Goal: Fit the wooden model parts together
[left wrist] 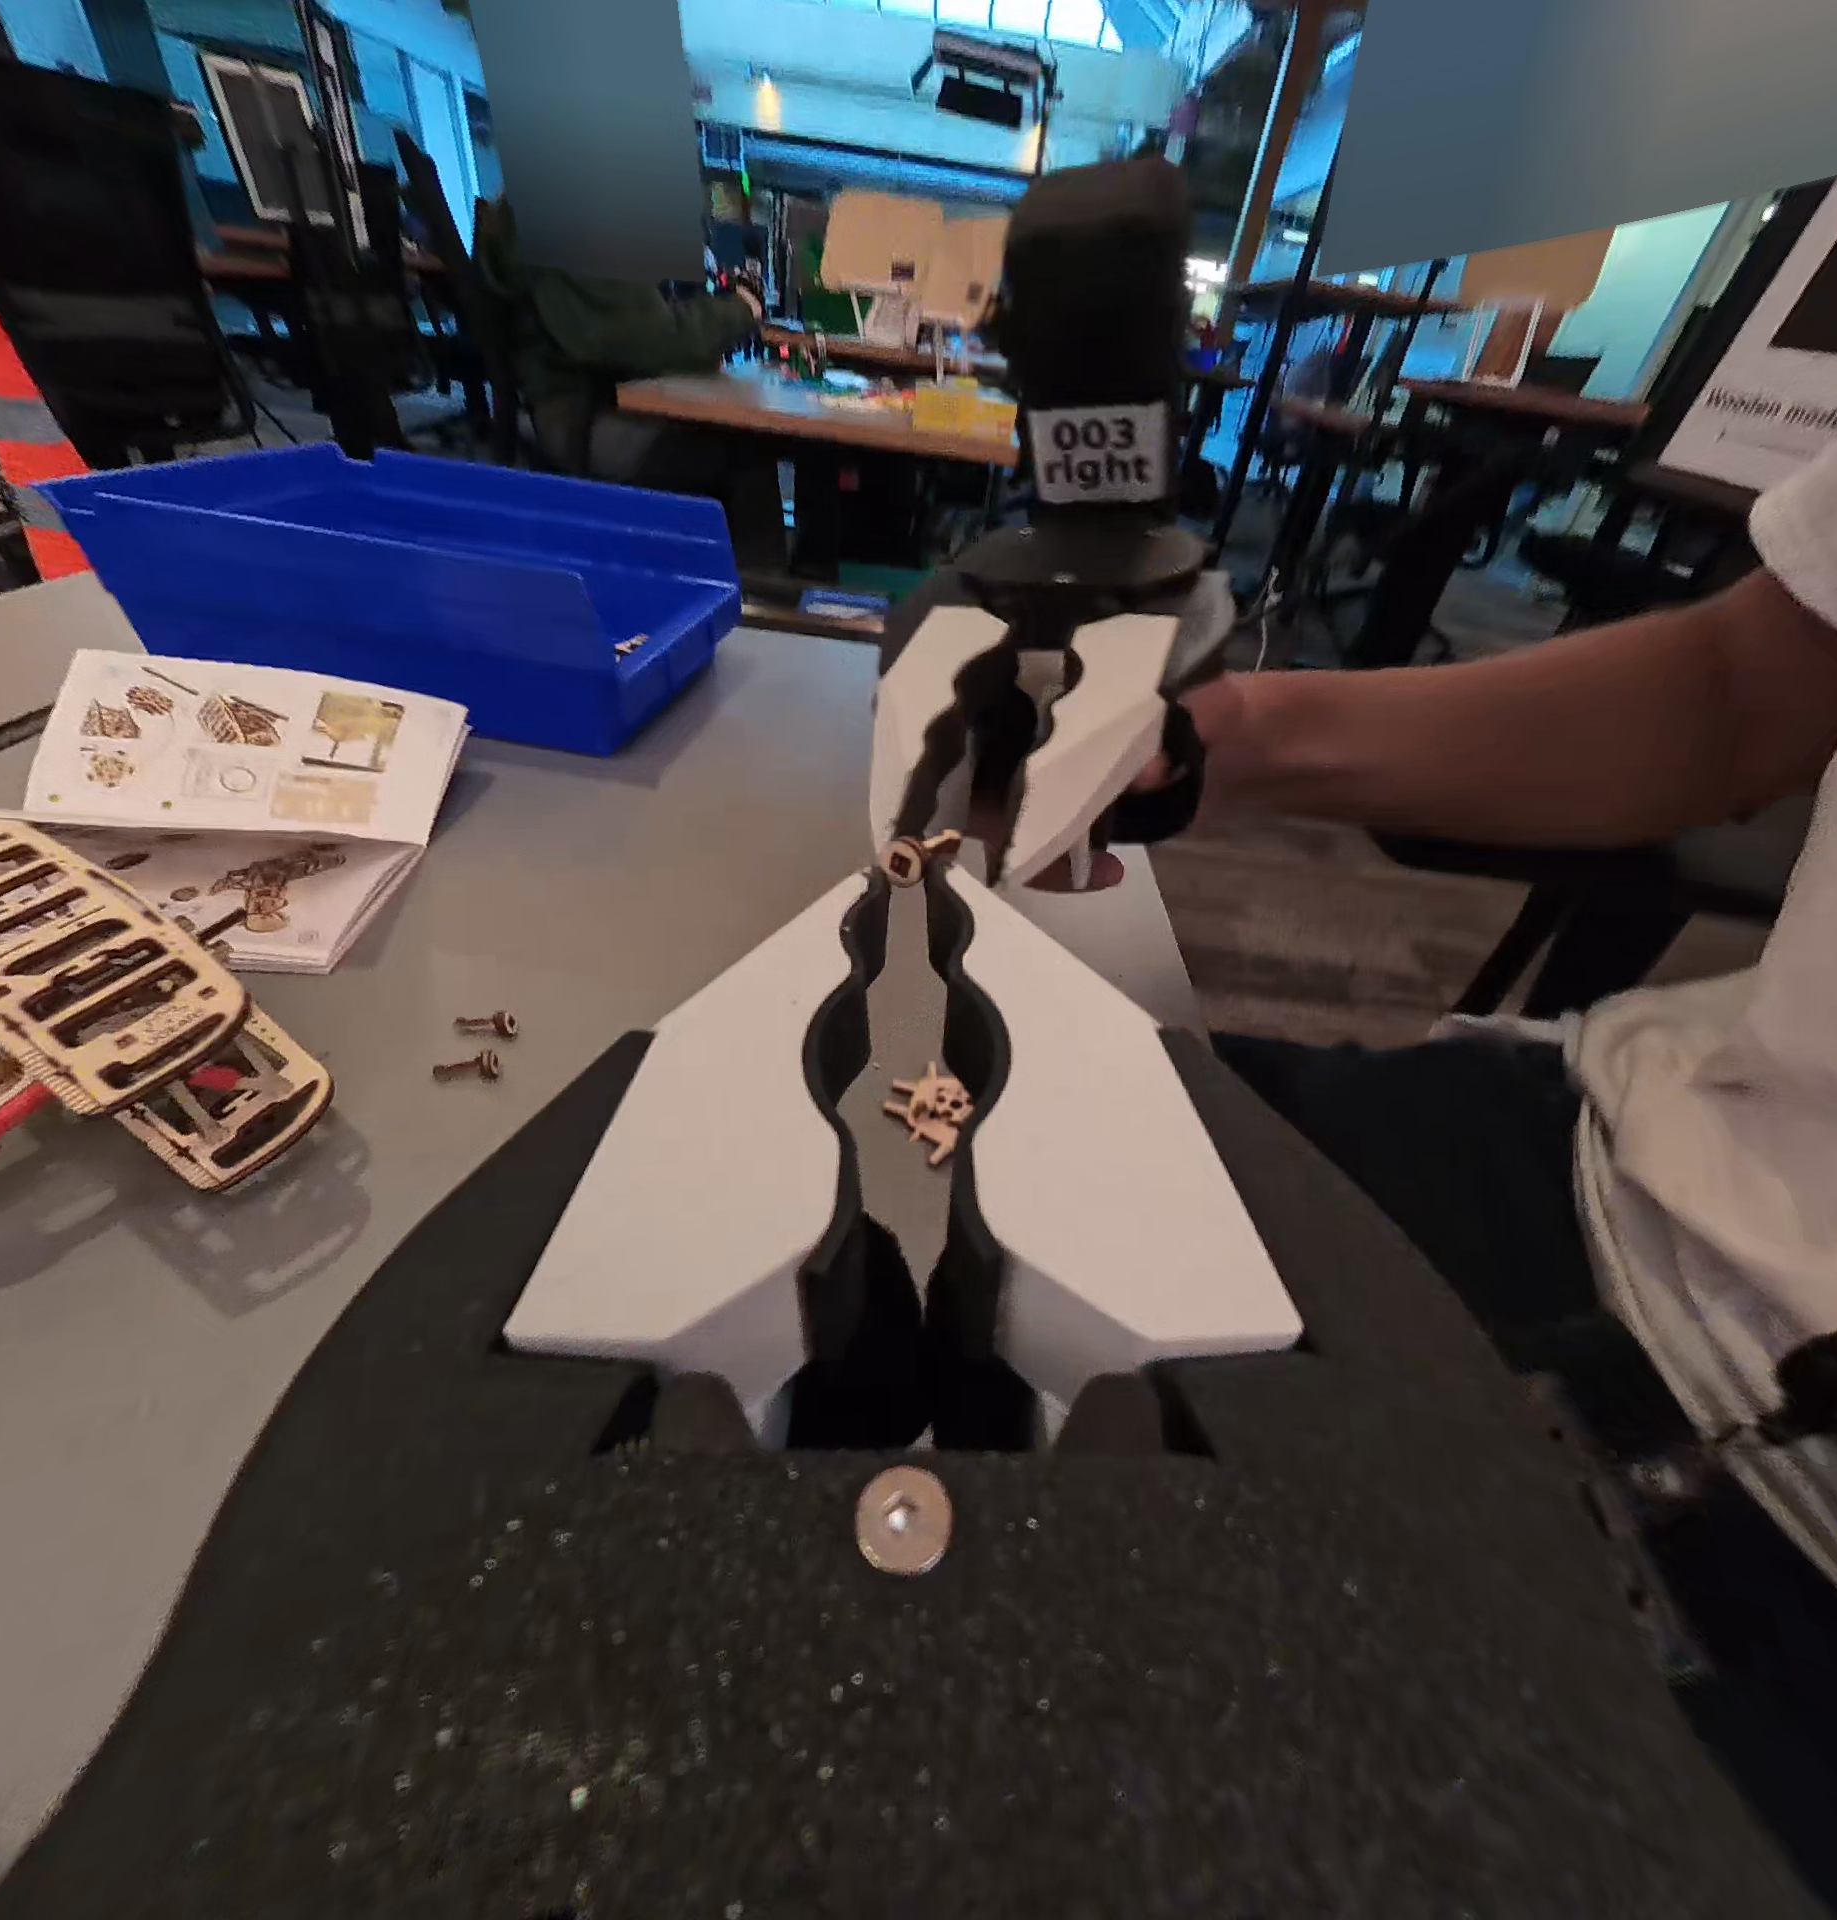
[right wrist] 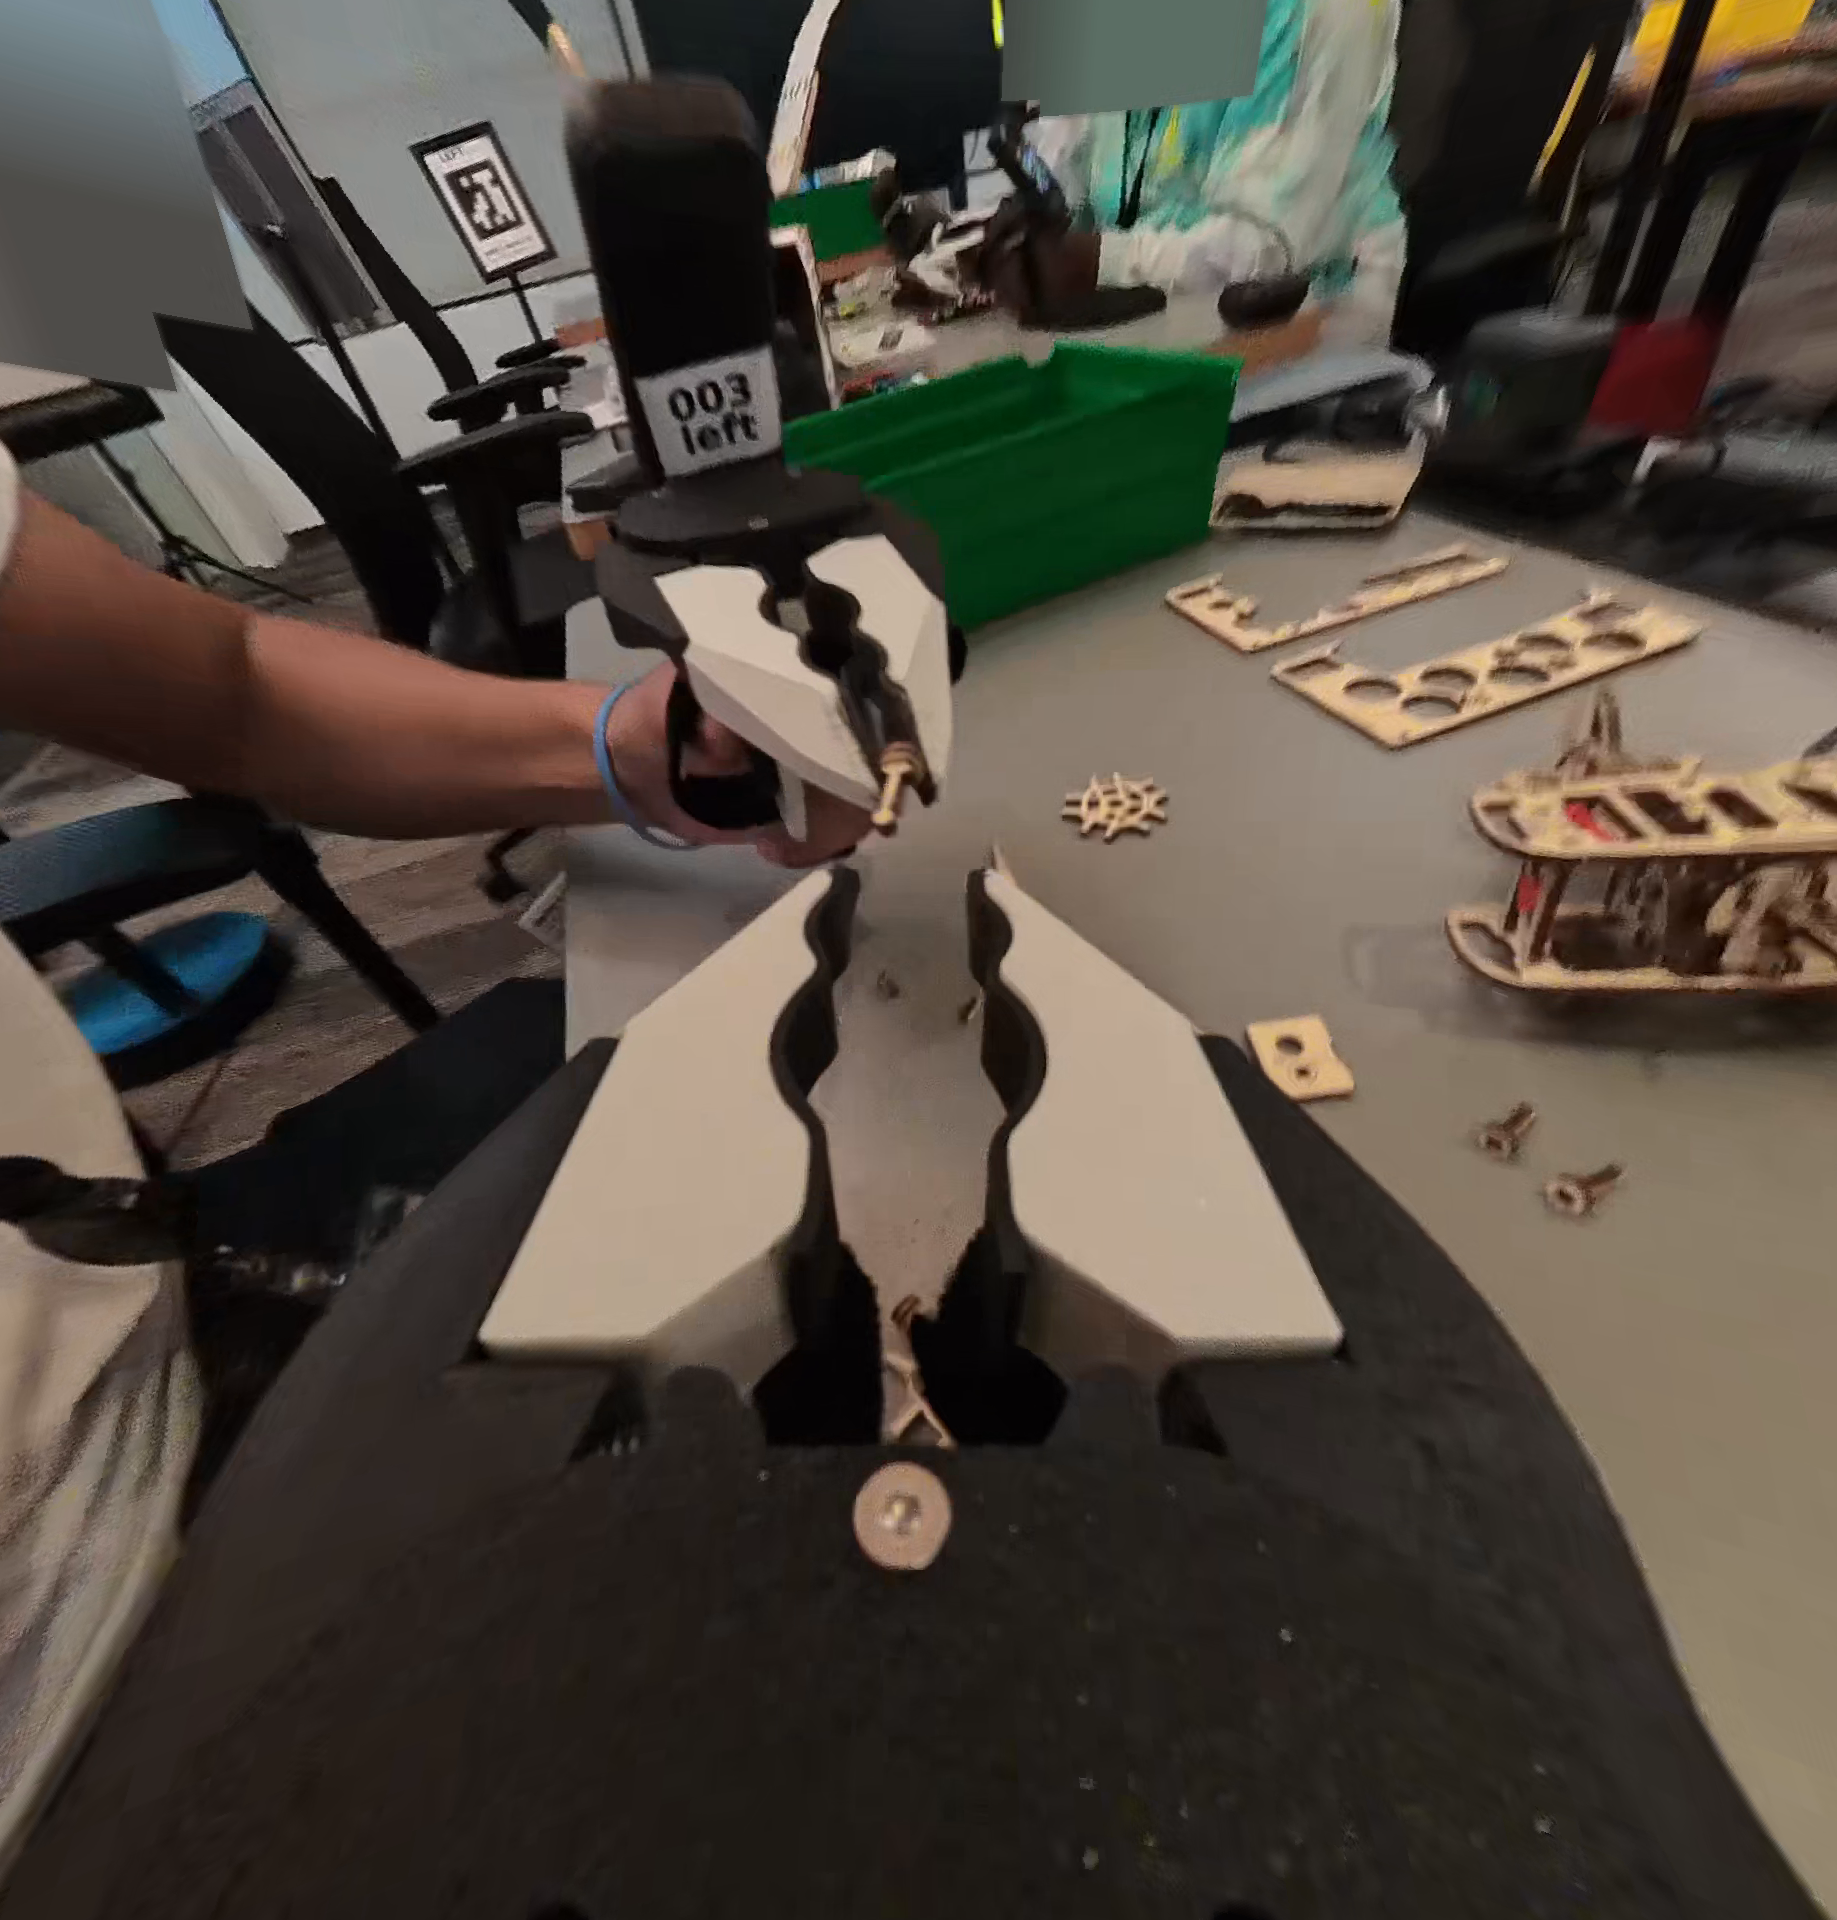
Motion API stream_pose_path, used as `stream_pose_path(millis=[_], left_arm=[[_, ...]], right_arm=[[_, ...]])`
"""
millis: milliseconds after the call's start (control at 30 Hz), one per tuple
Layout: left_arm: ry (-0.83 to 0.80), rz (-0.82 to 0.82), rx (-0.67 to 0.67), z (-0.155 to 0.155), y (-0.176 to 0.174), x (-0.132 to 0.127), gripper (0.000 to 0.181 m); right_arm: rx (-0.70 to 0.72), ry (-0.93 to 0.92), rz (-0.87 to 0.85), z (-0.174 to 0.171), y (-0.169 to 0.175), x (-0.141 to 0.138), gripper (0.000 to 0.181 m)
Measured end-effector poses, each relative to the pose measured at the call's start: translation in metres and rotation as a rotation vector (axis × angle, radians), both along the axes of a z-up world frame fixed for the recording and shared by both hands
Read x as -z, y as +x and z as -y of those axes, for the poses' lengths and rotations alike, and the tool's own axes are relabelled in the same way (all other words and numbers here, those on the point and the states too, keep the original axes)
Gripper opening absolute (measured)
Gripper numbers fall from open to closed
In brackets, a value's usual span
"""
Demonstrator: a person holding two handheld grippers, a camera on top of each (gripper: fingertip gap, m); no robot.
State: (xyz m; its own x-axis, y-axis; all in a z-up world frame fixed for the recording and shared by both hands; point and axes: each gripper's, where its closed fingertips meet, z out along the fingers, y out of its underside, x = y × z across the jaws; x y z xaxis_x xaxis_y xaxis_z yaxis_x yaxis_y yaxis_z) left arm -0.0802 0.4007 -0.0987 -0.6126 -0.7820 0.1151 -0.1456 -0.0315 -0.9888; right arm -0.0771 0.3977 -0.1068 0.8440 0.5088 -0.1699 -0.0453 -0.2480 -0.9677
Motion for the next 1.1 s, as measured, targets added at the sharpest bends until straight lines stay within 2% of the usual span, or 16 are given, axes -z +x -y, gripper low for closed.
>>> stream_pose_path(millis=[133,300,333,400,700,767,800,1100], left_arm=[[-0.022,0.014,-0.001,-0.003,0.004,0.000,0.005],[-0.048,0.008,0.009,-0.004,0.005,-0.001,0.005],[-0.049,0.007,0.014,-0.003,0.005,-0.001,0.005],[-0.023,0.006,0.013,-0.001,0.005,0.001,0.004],[0.075,0.002,0.012,0.002,0.003,0.004,0.005],[0.079,-0.003,0.010,0.001,0.004,0.004,0.005],[0.078,-0.007,0.013,0.000,0.004,0.004,0.005],[0.113,-0.015,0.023,0.004,0.003,0.003,0.005]], right_arm=[[0.053,0.041,0.062,-0.008,-0.001,-0.011,0.016],[0.064,0.022,0.145,-0.010,0.000,-0.004,0.008],[0.063,0.033,0.158,-0.009,-0.002,-0.004,0.002],[0.091,0.072,0.187,-0.008,0.000,-0.008,0.001],[0.059,0.026,0.181,0.000,-0.002,-0.002,0.000],[0.074,0.019,0.187,-0.001,0.000,-0.002,0.017],[0.082,0.033,0.192,-0.001,0.001,-0.004,0.018],[0.076,0.058,0.245,0.000,-0.002,-0.005,0.002]])
